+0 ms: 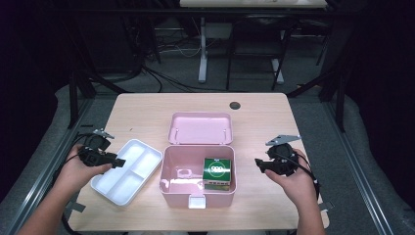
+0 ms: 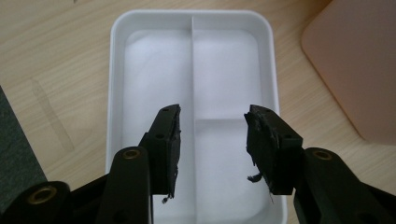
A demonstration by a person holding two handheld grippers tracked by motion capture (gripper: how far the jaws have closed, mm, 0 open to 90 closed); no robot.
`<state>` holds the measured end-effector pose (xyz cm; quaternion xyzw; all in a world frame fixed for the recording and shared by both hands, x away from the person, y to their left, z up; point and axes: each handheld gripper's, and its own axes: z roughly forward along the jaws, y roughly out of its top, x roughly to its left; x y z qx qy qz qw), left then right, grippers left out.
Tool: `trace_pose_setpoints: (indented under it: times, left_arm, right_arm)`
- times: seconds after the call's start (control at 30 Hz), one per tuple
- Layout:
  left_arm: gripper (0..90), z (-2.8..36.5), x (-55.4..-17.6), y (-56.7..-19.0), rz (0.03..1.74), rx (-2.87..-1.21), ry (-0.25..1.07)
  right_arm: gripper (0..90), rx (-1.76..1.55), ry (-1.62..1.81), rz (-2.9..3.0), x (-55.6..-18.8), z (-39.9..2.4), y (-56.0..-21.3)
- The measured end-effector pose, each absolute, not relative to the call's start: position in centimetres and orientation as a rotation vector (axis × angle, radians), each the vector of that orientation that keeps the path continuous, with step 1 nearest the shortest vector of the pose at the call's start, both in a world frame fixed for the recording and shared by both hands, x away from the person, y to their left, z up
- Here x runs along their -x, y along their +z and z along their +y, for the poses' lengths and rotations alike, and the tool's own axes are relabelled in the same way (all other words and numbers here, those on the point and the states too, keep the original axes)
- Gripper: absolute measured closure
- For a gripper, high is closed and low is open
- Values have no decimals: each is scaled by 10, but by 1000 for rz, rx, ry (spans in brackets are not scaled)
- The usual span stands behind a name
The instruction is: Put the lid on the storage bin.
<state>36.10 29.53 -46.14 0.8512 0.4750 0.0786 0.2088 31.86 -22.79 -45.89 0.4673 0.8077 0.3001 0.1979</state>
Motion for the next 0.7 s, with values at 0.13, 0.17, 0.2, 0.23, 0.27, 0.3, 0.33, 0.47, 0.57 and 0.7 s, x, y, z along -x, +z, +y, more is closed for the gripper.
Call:
trace_pose_setpoints:
  times: [0.13, 0.17, 0.2, 0.23, 0.27, 0.3, 0.33, 0.47, 0.57, 0.7]
  left_arm:
    - [532, 289, -369, -474, 1342, -2479, 229]
    - [533, 287, -370, -476, 1340, -2493, 223]
    - [549, 284, -372, -479, 1331, -2520, 208]
    - [573, 279, -374, -483, 1342, -2543, 195]
    - [597, 277, -376, -486, 1342, -2568, 201]
    - [617, 275, -377, -489, 1338, -2594, 200]
    - [625, 271, -380, -493, 1338, -2620, 191]
    - [668, 264, -387, -504, 1371, -2672, 167]
    - [688, 263, -391, -510, 1396, -2688, 161]
    - [711, 261, -393, -517, 1403, -2721, 142]
  right_arm:
    - [473, -1316, 921, 2224, -316, -230, -453]
    - [473, -1314, 935, 2223, -315, -230, -452]
    - [473, -1317, 942, 2221, -315, -231, -452]
    - [473, -1321, 953, 2239, -315, -231, -451]
    - [473, -1318, 947, 2232, -315, -231, -451]
    - [473, -1318, 957, 2225, -315, -230, -452]
    - [473, -1320, 958, 2229, -315, -231, -452]
    - [472, -1325, 966, 2233, -315, -231, -452]
    - [471, -1330, 985, 2231, -315, -233, -451]
    - [467, -1340, 971, 2244, -315, -236, -451]
